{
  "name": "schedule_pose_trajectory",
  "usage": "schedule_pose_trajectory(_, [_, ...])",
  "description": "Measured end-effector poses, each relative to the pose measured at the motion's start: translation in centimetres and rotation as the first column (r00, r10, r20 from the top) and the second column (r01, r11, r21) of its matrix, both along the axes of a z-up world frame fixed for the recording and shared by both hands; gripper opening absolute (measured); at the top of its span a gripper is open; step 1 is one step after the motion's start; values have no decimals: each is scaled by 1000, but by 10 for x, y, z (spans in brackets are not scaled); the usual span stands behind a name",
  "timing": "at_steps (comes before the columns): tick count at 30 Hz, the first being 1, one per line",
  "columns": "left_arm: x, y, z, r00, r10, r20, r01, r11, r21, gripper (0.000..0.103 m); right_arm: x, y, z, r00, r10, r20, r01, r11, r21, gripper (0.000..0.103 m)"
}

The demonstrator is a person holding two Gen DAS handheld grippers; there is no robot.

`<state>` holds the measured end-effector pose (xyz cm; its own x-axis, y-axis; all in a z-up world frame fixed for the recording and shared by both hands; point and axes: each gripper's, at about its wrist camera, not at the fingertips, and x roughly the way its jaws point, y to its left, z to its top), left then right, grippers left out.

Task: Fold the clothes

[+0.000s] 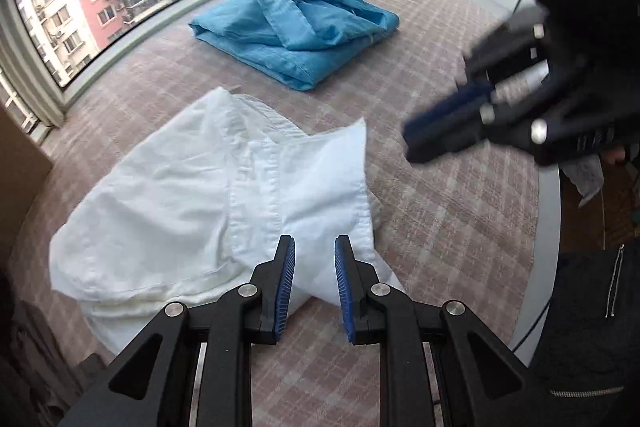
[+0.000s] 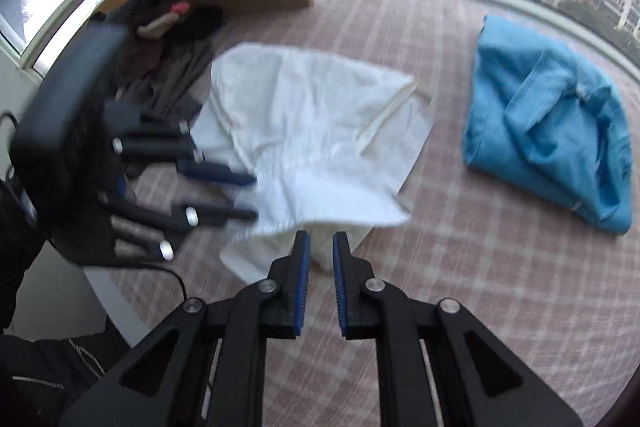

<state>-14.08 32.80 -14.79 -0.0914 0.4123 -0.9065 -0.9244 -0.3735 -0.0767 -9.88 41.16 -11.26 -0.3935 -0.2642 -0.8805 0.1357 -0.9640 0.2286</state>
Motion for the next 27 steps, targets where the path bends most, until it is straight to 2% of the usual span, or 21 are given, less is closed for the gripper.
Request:
schedule_pose_trajectory(4, [12, 3, -27, 998, -53, 36, 55, 998, -36, 19, -38, -7, -22, 998, -52, 21, 53, 998, -25, 12])
schedule_pose_trajectory(8, [6, -3, -46, 996, -26, 86, 28, 1000, -14, 19, -59, -17, -76, 989, -65, 133, 66, 998, 4, 12])
schedule_pose_trajectory(10, [4, -6, -50, 995, -9, 100, 9, 1000, 0, 18, -57, -17, -90, 984, -63, 168, 61, 998, 17, 12])
schedule_pose_trajectory(12, [5, -14, -43, 994, 5, 113, -7, 1000, 13, 18, -53, -10, -86, 979, -78, 188, 78, 997, 6, 12])
schedule_pose_trajectory(14, [6, -31, -23, 997, 17, 76, -21, 999, 42, 21, -48, 2, -72, 975, -107, 195, 113, 993, -18, 12])
schedule_pose_trajectory(15, [4, -44, -10, 998, 31, 52, -34, 998, 59, 21, -47, 11, -62, 975, -132, 180, 142, 989, -44, 15])
schedule_pose_trajectory(16, [1, -56, 2, 998, 48, 32, -50, 996, 75, 21, -48, 19, -54, 972, -162, 172, 176, 982, -66, 26])
schedule_pose_trajectory(18, [-16, -83, 20, 995, 101, 10, -101, 990, 95, 22, -52, 34, -38, 963, -216, 160, 235, 966, -105, 45])
schedule_pose_trajectory(20, [-39, -107, 29, 985, 171, -18, -168, 981, 92, 22, -62, 36, -34, 960, -232, 159, 252, 961, -116, 46])
schedule_pose_trajectory(22, [-65, -128, 31, 969, 245, -32, -242, 966, 88, 22, -78, 31, -42, 954, -241, 181, 259, 963, -81, 46])
schedule_pose_trajectory(25, [-113, -148, 27, 940, 341, -7, -340, 937, 85, 23, -102, 20, -59, 943, -251, 217, 259, 966, -10, 46])
schedule_pose_trajectory(27, [-139, -154, 19, 928, 371, 26, -372, 925, 75, 25, -116, 11, -74, 937, -247, 249, 245, 969, 38, 46])
